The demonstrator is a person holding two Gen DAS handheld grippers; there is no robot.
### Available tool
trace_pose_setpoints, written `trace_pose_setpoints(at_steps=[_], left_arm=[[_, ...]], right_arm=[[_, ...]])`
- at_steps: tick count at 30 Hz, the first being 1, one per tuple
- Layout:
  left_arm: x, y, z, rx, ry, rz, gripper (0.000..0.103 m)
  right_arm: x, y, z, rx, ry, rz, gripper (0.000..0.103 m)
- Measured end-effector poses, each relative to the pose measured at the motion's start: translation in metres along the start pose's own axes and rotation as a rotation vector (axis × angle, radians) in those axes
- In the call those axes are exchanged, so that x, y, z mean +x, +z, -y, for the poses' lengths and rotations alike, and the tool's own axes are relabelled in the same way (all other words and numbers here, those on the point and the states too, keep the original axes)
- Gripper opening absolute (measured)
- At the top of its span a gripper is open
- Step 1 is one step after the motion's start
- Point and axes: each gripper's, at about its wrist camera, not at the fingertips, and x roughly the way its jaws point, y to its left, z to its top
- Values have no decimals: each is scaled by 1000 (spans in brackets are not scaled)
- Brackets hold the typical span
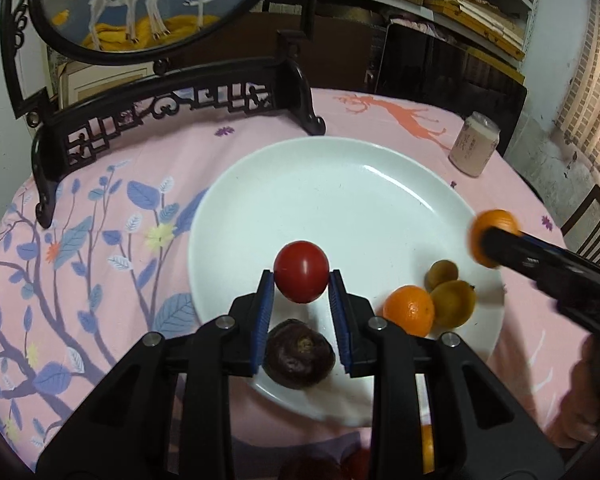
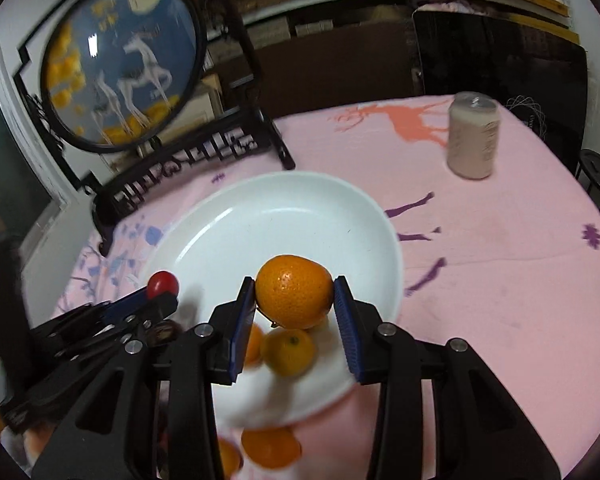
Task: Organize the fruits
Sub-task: 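Lower both fruits onto the white plate and open both grippers, then grasp the dark red tomato with the left gripper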
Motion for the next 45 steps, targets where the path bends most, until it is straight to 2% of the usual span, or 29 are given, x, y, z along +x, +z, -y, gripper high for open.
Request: trace_pose_setpoints(at_steps=[1,3,8,9,11,12,15,20,24,29,31,33,39,45], left_arm=[[1,0,0,3,3,1,30],[-1,1,-2,-3,5,13,55],[-22,6,-11,-46,-13,65,66],[-24,6,-12,-54,-19,68,68],[-29,4,-15,-67,-21,72,68],[-30,3,-16,-75,-17,73,69],[-35,-3,-19,-86,-26,70,69],[-54,-20,-24,-75,19,100,75],[-67,-40,-32,-79,24,95,79],[-82,-70,-32,-49,61,89,85],[-87,-83,-30,-33,67,83,88],[-89,-91,-28,-15,75,76,91],[-84,-101,-8,63,65,60,92],[-71,-105,-2,104,105,26,92]], right_arm=[[8,0,1,8,-1,-7,41],[17,0,6,33,30,-30,41],[8,-2,20,81,74,-26,42],[4,-2,21,84,79,-16,53],[-9,-1,21,92,89,36,78],[-15,0,18,89,72,75,78],[-24,2,12,62,38,105,78],[-58,-6,13,53,87,135,78],[-84,-39,12,28,98,143,78],[-102,-81,8,-27,54,138,79],[-106,-94,8,-30,49,130,84],[-109,-99,7,-36,42,128,89],[-111,-99,12,-24,21,136,89],[-108,-101,13,-19,20,116,89]])
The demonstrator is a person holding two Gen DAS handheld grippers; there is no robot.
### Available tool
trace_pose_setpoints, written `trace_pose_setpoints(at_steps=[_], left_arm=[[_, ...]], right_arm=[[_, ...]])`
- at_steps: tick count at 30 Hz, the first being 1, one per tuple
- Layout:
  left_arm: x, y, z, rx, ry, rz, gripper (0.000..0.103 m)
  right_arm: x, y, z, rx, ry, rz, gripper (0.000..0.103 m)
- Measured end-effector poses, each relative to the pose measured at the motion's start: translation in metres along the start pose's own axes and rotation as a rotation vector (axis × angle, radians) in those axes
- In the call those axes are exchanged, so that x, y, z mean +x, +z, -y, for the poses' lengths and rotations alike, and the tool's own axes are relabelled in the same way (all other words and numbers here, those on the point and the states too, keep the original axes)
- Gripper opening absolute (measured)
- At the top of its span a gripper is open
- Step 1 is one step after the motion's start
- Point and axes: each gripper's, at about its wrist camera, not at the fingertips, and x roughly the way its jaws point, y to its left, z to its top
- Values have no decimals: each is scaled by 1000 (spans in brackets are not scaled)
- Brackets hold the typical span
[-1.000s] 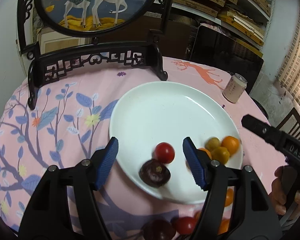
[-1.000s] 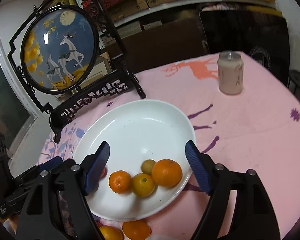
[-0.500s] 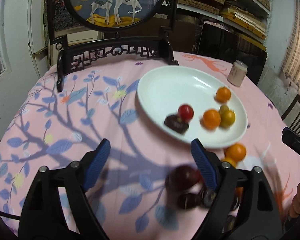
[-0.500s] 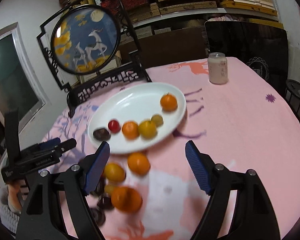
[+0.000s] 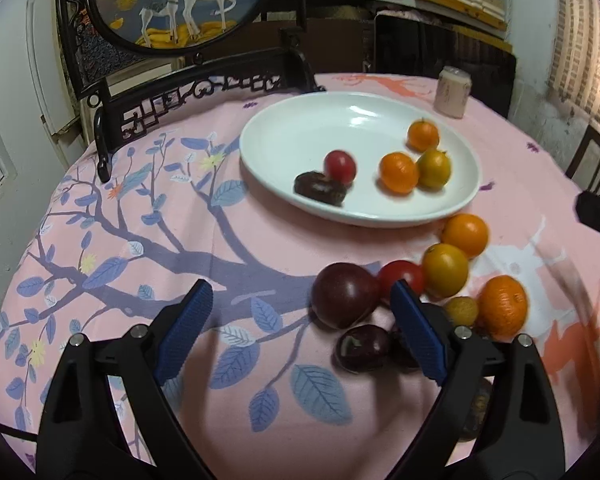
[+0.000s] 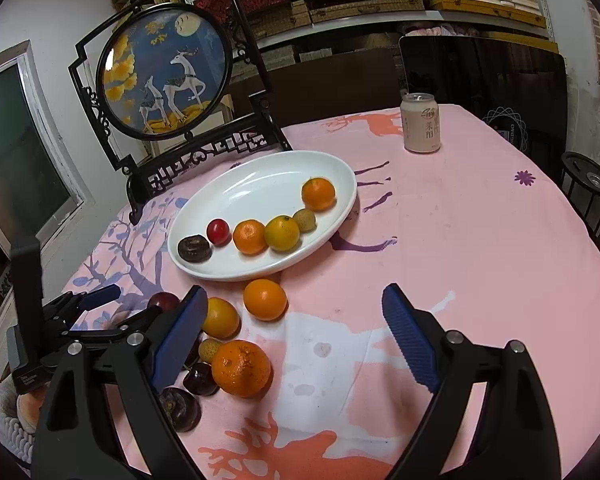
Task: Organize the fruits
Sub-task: 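Grasp the dark red tomato with the left gripper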
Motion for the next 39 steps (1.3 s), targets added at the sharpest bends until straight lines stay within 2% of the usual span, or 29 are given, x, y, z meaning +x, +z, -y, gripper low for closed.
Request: trace_pose_setpoints(at_steps=[3,5,9,11,13,15,20,28,34,39], left_arm=[[6,2,-9,-26,6,-19,98],[4,4,-19,-52,25,-9,98],[-3,7,-52,-147,130,8,97],[-7,6,-68,-217,108,8,97],[-12,5,-71,-245,53,17,97],[-12,5,-63,-212,31,19,97],[-2,1,-31,-77,39,-13,95],[6,-2,-10,9,-22,-18,81],[15,-1,-7,12,-95,-46,58],[17,0,-6,7,-138,-48,41]], right_arm=[[0,0,-1,-5,0,-1,89],[0,0,0,-2,-2,1,89],[-3,1,1,6,3,9,89],[-4,1,1,9,9,12,89],[-5,1,1,7,13,15,89],[-5,1,1,6,15,13,89],[-3,1,1,9,13,3,89],[-1,1,1,10,10,-2,89],[0,0,0,8,9,-7,89],[7,-3,-1,12,52,-58,89]])
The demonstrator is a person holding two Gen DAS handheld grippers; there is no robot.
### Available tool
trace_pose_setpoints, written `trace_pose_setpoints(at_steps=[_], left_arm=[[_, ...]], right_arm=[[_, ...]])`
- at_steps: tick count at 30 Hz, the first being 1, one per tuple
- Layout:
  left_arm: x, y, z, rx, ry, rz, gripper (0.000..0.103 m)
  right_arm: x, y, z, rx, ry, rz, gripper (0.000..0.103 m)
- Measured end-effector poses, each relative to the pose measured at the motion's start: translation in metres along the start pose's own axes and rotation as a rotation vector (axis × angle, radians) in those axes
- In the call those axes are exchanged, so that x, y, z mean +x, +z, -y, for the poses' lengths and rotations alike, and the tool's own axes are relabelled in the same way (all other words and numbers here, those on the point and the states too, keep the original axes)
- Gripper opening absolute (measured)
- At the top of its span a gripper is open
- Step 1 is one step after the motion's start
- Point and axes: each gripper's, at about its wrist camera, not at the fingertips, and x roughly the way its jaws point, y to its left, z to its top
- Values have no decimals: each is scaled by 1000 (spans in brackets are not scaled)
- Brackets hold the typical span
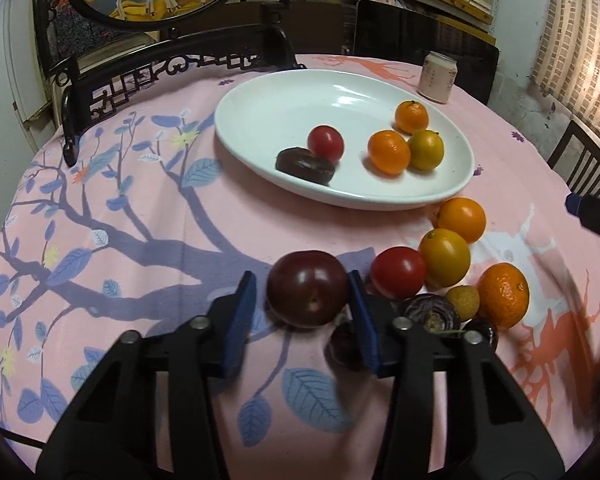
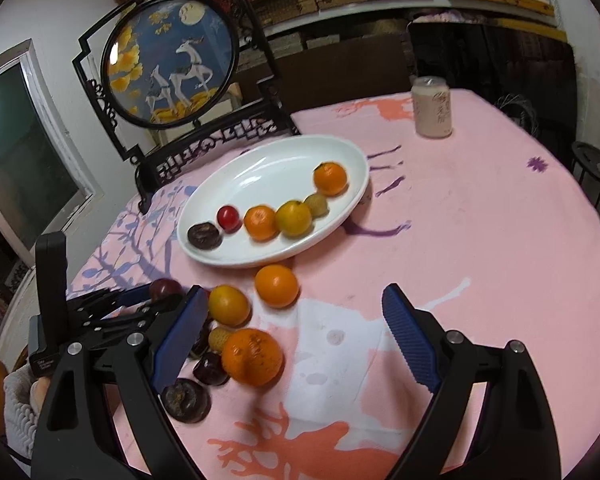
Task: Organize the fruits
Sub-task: 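Grasp the dark red tomato with the left gripper, then hold the dark tomato in the left gripper while the right grasps a large orange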
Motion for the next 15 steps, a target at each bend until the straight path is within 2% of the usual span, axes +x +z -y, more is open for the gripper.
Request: trace_pose_setpoints(at_steps=[4,11,15], left_arm=[[-1,1,0,-4,6,1,40],[-3,2,-12,-48,41,2,40],[-3,2,-12,-45,55,0,40]], right_arm=[[5,-5,-4,-4,41,-49,87],[21,-20,-12,-31,74,-156,62],[28,-26,-19,-63,67,-187,58]])
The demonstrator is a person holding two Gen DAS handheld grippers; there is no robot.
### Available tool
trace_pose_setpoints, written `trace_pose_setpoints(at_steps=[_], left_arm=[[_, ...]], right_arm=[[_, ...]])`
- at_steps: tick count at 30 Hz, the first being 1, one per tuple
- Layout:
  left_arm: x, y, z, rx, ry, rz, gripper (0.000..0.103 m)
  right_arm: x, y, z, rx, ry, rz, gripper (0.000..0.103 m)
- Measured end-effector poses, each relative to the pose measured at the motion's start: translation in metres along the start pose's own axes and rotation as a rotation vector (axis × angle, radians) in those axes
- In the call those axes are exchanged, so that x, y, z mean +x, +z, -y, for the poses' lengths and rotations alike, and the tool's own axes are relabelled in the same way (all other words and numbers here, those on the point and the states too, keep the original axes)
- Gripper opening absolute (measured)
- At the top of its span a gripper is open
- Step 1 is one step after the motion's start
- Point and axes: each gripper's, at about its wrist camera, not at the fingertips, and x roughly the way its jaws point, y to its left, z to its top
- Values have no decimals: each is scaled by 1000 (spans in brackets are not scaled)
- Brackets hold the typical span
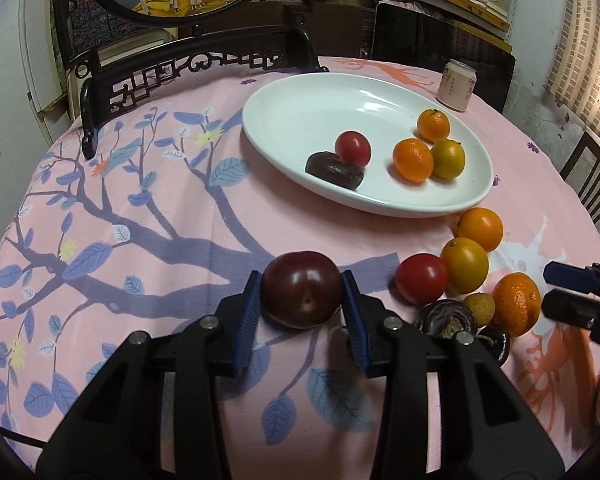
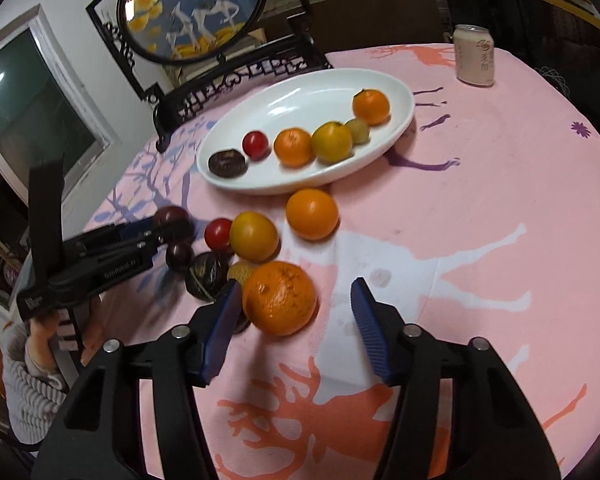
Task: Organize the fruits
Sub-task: 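Hold the dark tomato in the left gripper while the right grasps a large orange, then carry the dark tomato and orange onto the white plate and open both grippers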
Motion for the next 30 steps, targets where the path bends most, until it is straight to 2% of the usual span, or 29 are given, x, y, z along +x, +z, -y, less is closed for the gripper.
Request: trace_pose_setpoints(at_steps=[6,11,15,17,30], left_arm=[[2,-1,2,11,7,-3,41],[4,-1,3,10,12,-5,41],[7,0,0,-6,-3,-13,41],[7,0,0,-9,-6,-14,41],[5,0,-2,-19,-11,-8,40]], right_arm=[[11,-5,-8,-45,-13,-25,50],[12,-5,-12,-68,-21,-10,48],[20,-7,-14,-73,-5,-42,48],[26,-10,-15,-85,-35,-60,48],[23,-9,-8,-70,-78,-37,45]])
